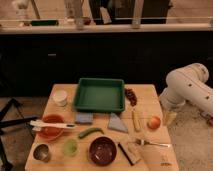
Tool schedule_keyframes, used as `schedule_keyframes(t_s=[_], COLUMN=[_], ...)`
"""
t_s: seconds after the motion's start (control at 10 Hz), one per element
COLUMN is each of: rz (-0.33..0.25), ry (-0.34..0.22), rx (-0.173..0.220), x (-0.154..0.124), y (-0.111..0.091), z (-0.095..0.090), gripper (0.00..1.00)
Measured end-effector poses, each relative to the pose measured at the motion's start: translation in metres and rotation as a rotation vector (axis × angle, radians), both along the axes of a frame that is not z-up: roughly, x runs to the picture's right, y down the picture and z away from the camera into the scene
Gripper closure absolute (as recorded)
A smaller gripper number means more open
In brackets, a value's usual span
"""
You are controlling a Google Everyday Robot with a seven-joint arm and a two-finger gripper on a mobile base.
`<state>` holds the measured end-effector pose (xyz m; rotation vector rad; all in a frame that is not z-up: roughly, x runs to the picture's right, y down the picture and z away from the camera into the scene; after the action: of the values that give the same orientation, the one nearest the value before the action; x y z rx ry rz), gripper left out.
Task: Place pepper in plastic cup
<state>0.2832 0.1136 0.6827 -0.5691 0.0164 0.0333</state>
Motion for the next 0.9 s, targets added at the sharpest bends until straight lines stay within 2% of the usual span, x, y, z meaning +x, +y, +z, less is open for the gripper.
schedule_keyframes(t_s=[0.3, 0.8, 0.9], rz=[-0.055, -0.179, -0.192], ry=[-0.107, -0.347, -0.371], rx=[-0.005, 0.002, 0.003], x=[-0.044, -0.171, -0.184], y=[0.013, 0.035, 0.037], z=[-0.002, -0.012, -0.014], gripper=[0.2, 0.2, 0.2])
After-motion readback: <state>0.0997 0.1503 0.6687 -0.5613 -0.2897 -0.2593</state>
